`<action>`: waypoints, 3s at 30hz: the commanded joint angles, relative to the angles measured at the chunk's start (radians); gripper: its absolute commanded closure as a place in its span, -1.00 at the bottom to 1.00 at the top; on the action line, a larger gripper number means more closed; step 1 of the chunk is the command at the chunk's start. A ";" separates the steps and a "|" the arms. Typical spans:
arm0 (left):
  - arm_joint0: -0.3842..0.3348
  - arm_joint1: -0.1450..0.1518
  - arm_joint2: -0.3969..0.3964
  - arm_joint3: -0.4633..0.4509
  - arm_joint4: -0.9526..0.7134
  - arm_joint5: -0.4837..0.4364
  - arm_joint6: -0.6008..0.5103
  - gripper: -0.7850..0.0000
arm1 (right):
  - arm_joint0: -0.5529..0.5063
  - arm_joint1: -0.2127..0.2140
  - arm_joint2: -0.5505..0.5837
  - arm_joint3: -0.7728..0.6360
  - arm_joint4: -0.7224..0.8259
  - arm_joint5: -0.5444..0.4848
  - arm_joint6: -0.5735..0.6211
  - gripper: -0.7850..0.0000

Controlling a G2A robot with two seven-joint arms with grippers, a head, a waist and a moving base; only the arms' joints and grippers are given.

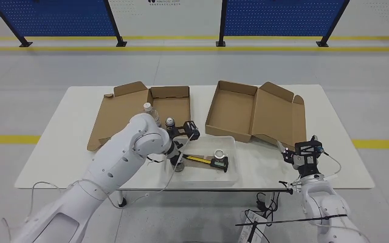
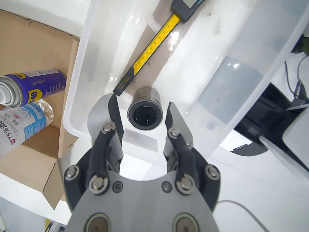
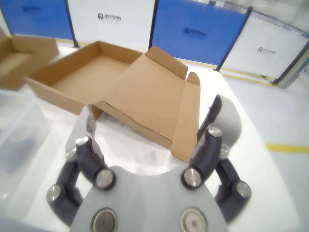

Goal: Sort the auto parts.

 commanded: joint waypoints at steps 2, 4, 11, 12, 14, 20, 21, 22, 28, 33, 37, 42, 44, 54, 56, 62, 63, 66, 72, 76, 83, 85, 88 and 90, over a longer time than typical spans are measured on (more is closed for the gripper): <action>-0.004 0.002 0.011 0.006 0.006 -0.001 0.001 -0.16 | 0.000 0.000 0.000 0.000 0.000 0.000 0.000 -1.00; -0.009 0.004 0.022 0.010 0.020 0.000 0.000 -0.16 | 0.000 0.000 0.000 0.000 0.000 0.000 0.000 -1.00; -0.025 0.005 0.044 0.018 0.048 -0.002 0.002 -0.04 | 0.000 0.000 0.000 0.000 0.000 0.000 0.000 -1.00; -0.026 0.005 0.046 0.020 0.049 -0.003 0.003 -0.04 | 0.000 0.000 0.000 0.000 0.000 0.000 0.000 -1.00; -0.030 0.005 0.051 0.025 0.054 -0.003 0.003 -0.01 | 0.000 0.000 0.000 0.000 0.000 0.000 0.000 -1.00; -0.038 0.003 0.071 0.042 0.069 0.000 0.001 0.00 | 0.000 0.000 0.000 0.000 0.000 0.000 0.000 -1.00; -0.039 0.003 0.074 0.045 0.070 0.000 0.000 0.00 | 0.000 0.000 0.000 0.000 0.000 0.000 0.000 -1.00; -0.040 0.003 0.078 0.048 0.073 0.000 0.000 0.00 | 0.000 0.000 0.000 0.000 0.000 0.000 0.000 -1.00; -0.049 0.000 0.097 0.074 0.074 0.000 0.000 -0.01 | 0.000 0.000 0.000 0.000 0.000 0.000 0.000 -1.00; -0.062 -0.005 0.116 0.084 0.069 0.000 0.000 0.00 | 0.000 0.000 0.000 0.000 0.000 0.000 0.000 -1.00; -0.073 -0.011 0.137 0.099 0.058 0.000 0.000 0.00 | 0.000 0.000 0.000 0.000 0.000 0.000 0.000 -1.00; -0.094 -0.022 0.162 0.125 0.013 -0.003 0.003 0.00 | 0.000 0.000 0.000 0.000 0.000 0.000 0.000 -1.00; -0.104 -0.026 0.177 0.133 0.008 -0.004 0.004 0.00 | 0.000 0.000 0.000 0.000 0.000 0.000 0.000 -1.00; -0.142 -0.044 0.223 0.183 -0.090 -0.014 0.014 0.03 | 0.000 0.000 0.000 0.000 0.000 0.000 0.000 -1.00; -0.148 -0.047 0.228 0.190 -0.104 -0.014 0.014 0.04 | 0.000 0.000 0.000 0.000 0.000 0.000 0.000 -1.00; -0.159 -0.055 0.242 0.208 -0.131 -0.014 0.014 0.12 | 0.000 0.000 0.000 0.000 0.000 0.000 0.000 -1.00; -0.161 -0.056 0.244 0.211 -0.137 -0.014 0.014 0.13 | 0.000 0.000 0.000 0.000 0.000 0.000 0.000 -1.00; -0.166 -0.059 0.248 0.220 -0.153 -0.009 0.009 0.15 | 0.000 0.000 0.000 0.000 0.000 0.000 0.000 -1.00; -0.175 -0.066 0.263 0.242 -0.171 -0.003 0.003 0.13 | 0.000 0.000 0.000 0.000 0.000 0.000 0.000 -1.00; -0.178 -0.071 0.272 0.257 -0.201 -0.004 0.004 0.16 | 0.000 0.000 0.000 0.000 0.000 0.000 0.000 -1.00; -0.187 -0.075 0.288 0.270 -0.228 -0.002 0.002 0.38 | 0.000 0.000 0.000 0.000 0.000 0.000 0.000 -1.00; -0.189 -0.076 0.287 0.274 -0.241 -0.003 0.005 0.63 | 0.000 0.000 0.000 0.000 0.000 0.000 0.000 -1.00; -0.192 -0.076 0.284 0.277 -0.250 -0.005 0.005 1.00 | 0.000 0.000 0.000 0.000 0.000 0.000 0.000 -1.00; -0.193 -0.076 0.284 0.276 -0.249 -0.005 0.005 1.00 | 0.000 0.000 0.000 0.000 0.000 0.000 0.000 -1.00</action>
